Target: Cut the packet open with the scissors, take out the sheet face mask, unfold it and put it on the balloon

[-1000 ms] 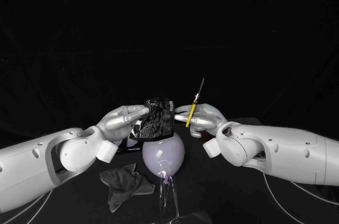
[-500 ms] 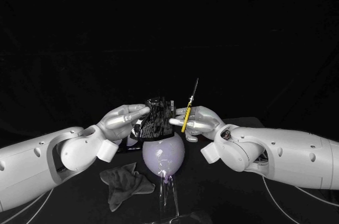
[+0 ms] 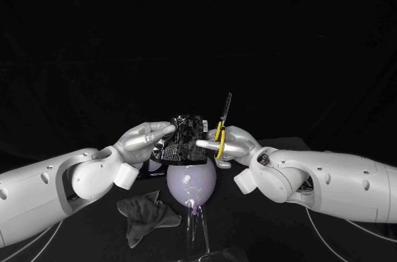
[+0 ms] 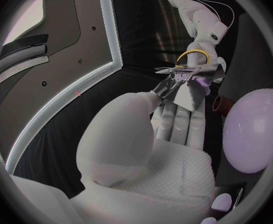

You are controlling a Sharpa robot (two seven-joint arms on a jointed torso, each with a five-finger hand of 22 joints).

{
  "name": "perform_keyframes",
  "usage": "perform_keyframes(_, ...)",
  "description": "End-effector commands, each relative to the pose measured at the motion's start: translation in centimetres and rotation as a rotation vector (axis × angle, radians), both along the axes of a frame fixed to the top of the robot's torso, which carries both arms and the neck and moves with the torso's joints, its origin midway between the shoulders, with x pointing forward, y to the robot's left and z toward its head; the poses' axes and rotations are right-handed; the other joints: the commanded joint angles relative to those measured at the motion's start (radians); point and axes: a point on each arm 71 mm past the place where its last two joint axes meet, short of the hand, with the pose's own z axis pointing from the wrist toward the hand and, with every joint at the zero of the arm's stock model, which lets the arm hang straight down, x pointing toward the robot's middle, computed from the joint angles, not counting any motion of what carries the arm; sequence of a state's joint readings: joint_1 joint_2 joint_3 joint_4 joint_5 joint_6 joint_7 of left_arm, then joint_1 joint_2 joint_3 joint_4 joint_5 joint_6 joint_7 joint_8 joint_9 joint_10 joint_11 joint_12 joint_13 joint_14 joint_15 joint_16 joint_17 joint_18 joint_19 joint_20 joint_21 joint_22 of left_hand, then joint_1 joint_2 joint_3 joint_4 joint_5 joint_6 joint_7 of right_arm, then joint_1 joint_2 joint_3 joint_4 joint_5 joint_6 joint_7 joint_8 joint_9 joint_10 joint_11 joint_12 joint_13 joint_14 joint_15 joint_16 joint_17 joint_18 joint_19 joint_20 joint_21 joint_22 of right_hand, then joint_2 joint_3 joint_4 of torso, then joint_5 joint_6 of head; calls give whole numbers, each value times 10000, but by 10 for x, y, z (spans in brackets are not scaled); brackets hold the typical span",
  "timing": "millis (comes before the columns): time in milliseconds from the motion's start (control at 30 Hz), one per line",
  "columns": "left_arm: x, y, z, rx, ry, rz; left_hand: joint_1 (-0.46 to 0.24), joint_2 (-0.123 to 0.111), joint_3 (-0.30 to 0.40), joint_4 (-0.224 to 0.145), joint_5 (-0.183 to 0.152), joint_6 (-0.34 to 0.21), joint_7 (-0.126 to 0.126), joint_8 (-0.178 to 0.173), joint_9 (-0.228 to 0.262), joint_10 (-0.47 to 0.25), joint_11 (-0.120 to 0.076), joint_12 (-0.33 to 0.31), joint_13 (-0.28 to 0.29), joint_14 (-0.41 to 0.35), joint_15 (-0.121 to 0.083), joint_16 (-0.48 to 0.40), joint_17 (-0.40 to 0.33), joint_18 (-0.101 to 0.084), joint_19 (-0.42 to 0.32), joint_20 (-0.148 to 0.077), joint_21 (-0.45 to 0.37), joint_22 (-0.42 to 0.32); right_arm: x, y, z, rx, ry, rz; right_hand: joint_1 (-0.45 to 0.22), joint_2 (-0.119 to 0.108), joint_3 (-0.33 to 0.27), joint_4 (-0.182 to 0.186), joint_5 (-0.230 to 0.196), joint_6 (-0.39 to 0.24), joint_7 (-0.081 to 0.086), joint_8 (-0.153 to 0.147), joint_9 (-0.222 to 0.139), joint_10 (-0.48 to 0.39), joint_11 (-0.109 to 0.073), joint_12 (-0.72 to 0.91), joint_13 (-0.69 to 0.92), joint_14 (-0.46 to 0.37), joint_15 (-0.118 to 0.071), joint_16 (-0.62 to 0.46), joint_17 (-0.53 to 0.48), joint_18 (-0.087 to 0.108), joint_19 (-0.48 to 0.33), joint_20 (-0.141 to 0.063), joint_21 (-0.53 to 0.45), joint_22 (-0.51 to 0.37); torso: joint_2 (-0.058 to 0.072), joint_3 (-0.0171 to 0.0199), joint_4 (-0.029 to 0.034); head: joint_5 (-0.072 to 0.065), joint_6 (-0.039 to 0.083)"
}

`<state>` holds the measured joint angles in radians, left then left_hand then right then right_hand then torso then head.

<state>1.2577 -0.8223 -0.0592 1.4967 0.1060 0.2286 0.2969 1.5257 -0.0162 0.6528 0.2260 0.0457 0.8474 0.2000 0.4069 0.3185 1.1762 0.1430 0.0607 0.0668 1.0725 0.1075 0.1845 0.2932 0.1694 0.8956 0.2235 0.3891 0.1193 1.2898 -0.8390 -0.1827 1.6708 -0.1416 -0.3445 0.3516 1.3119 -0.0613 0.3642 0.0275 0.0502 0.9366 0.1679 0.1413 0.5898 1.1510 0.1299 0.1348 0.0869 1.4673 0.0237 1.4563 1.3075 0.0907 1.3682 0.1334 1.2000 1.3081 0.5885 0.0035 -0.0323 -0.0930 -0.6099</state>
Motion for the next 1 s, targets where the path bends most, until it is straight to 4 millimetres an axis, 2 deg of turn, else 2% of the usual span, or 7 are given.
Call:
perform_keyframes(33,0,-3,1,12,-125,15,-105,39,104,-79,36,-62,26,605,1284,59,12,50,13,61,-2,-36,17,152,64,-10,-36,-9,-3,6,2,295,88,304,178,208,282,-41,-36,409,-202,152,-7,1029,-555,148,33,478,-224,-65,5,-31,26,-186,91,434,-5,3,-3,-13,-18)
perform_keyframes(200,0,-5,1,58,-134,24,-108,34,107,-83,35,-70,21,616,1294,55,12,47,12,59,-1,-40,17,150,66,-10,-42,-14,-3,5,2,274,39,88,614,456,849,-371,-13,1106,-581,540,178,2049,-931,391,146,473,-546,-156,-178,-64,117,-505,209,510,-6,4,-9,-5,-18)
perform_keyframes(533,-1,-4,0,201,-55,78,-175,-42,211,-124,37,-337,118,655,1358,-192,102,-5,-27,-129,82,-205,-13,124,-30,27,-197,-122,0,-2,2,-12,-99,-654,464,382,1356,-559,-13,1159,-661,736,433,2534,-1044,319,198,482,-673,-231,-334,-106,212,-673,328,594,1,7,-4,10,23)
perform_keyframes(700,0,-2,-1,347,3,277,-1371,-905,-597,680,117,-1430,630,130,1116,-1372,584,-22,-57,-902,492,-669,-162,30,-640,365,-750,-427,0,-6,2,-117,-148,-850,397,348,1481,-601,-12,1155,-671,773,491,2603,-1056,284,213,488,-688,-237,-349,-110,223,-692,336,603,-6,6,-6,55,77)
perform_keyframes(767,1,-1,-1,402,16,377,-1932,-1036,-944,691,26,-1663,701,-10,1033,-1622,656,4,-49,-1063,591,-759,-191,27,-763,444,-874,-491,0,-7,2,-151,-163,-919,397,348,1481,-601,-12,1155,-671,773,491,2603,-1056,284,213,488,-688,-237,-349,-110,223,-692,336,603,-9,6,-6,63,89)
perform_keyframes(800,1,0,-1,415,19,403,-3283,-1276,-1756,501,65,-2120,791,-240,891,-2146,797,224,-45,-1405,704,-945,-252,7,-1062,582,-1137,-564,0,-8,2,-159,-167,-937,346,324,1564,-629,-13,1152,-676,797,529,2643,-1062,259,224,487,-695,-247,-373,-111,227,-702,337,606,-8,6,-4,68,96)
perform_keyframes(1000,4,5,-3,596,3,614,-4961,-1228,-2983,688,33,-2492,887,-284,742,-2553,886,86,-20,-1837,841,-1154,-320,-84,-1593,668,-1620,-560,1,-12,2,-213,-216,-1129,310,299,1625,-657,-13,1151,-682,816,559,2673,-1069,241,234,485,-701,-259,-400,-109,221,-708,321,599,-2,3,-3,70,115)
